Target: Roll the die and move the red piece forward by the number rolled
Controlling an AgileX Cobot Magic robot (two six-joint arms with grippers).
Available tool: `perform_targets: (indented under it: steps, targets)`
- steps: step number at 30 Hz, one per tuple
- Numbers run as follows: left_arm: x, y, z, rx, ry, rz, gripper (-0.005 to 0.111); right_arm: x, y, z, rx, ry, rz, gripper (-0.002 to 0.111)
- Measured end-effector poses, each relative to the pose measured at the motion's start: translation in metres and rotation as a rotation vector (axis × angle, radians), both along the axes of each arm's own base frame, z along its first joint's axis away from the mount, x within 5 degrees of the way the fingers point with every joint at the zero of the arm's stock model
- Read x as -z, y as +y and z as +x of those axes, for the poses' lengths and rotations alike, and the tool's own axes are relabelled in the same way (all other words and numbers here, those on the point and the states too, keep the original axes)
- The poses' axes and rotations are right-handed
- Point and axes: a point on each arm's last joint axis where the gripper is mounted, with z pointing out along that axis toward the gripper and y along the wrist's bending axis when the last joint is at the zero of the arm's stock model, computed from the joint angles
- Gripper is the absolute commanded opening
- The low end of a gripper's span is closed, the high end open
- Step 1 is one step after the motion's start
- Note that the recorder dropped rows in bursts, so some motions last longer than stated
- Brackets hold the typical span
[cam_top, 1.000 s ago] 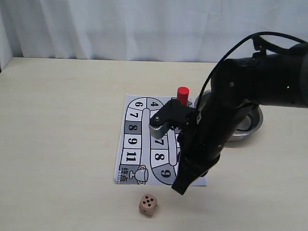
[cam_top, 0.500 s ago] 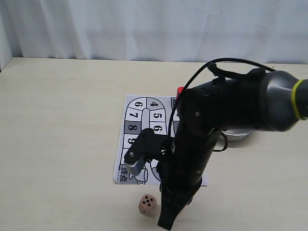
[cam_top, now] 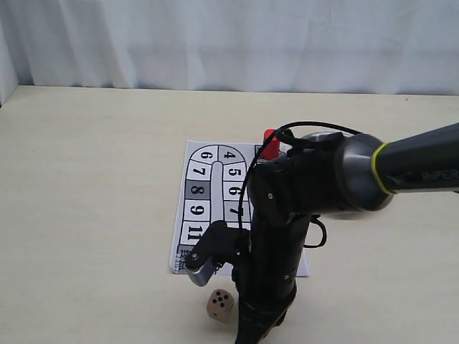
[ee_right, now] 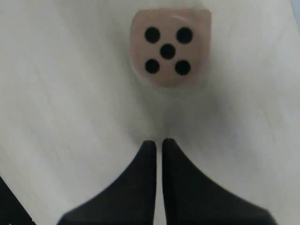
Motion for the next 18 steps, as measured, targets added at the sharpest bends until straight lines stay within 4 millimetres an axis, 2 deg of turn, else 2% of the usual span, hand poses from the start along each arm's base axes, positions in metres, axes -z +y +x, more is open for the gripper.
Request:
perform_targets:
  steps: [5,18]
  targets:
    - [0.0,0.0,0.0,0.0,0.0,0.0,0.0,0.007,0.0011,0.0001,0.009,0.018,-0.006,0.004]
    - [0.0,0.0,0.0,0.0,0.0,0.0,0.0,0.0077,0.0017,0.0004,0.011,0.016,-0.001,0.004]
